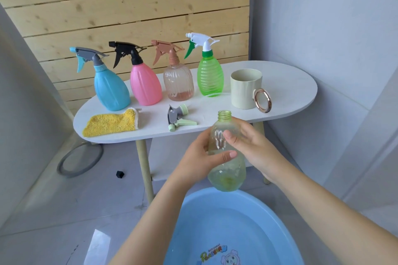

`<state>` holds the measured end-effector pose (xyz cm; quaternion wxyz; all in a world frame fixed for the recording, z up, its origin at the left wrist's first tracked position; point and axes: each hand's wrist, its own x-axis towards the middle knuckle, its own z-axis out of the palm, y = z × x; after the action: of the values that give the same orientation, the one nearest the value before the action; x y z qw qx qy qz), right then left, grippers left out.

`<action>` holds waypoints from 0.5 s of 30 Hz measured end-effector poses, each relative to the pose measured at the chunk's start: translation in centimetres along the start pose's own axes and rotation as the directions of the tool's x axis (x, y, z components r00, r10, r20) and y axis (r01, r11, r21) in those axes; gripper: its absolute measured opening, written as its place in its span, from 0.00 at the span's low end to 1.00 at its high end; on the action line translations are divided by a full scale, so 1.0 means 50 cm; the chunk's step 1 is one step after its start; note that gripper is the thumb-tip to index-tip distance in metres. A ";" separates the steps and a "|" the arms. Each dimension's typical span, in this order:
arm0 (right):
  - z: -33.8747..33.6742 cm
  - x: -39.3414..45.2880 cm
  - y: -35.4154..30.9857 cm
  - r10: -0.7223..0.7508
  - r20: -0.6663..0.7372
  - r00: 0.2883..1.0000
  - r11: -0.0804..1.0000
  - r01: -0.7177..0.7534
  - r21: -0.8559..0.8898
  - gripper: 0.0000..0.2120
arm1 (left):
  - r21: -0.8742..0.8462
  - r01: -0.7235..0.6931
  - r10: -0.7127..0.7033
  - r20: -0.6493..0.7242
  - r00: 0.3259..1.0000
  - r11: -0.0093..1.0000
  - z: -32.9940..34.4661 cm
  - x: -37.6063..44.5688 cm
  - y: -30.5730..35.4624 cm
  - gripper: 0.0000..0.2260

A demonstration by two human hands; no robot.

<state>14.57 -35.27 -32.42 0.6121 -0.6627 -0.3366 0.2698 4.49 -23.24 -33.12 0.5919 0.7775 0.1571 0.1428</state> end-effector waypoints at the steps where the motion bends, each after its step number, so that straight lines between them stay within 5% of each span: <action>1: -0.005 0.002 -0.005 -0.007 -0.060 0.998 0.998 0.004 -0.058 0.32 | 0.016 0.016 -0.015 -0.051 0.999 1.000 0.001 0.000 -0.002 0.24; 5: -0.043 0.032 -0.024 -0.193 -0.460 0.867 0.960 0.069 -0.273 0.15 | 0.076 0.044 -0.028 -0.204 0.979 0.996 0.002 0.002 -0.002 0.26; 9: -0.075 0.071 -0.032 -0.335 -0.657 0.675 0.923 0.095 -0.373 0.16 | 0.104 0.047 -0.019 -0.256 0.966 0.993 0.011 0.004 0.000 0.31; 15: -0.094 0.126 -0.012 -0.017 -0.575 0.818 0.981 -0.097 -0.166 0.15 | 0.107 0.063 -0.033 -0.261 0.965 0.992 0.018 -0.003 -0.002 0.29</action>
<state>22.04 -33.32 -30.99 0.6137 -0.7748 -0.1468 0.0379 4.74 -24.09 -33.44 0.5242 0.7807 0.2597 0.2195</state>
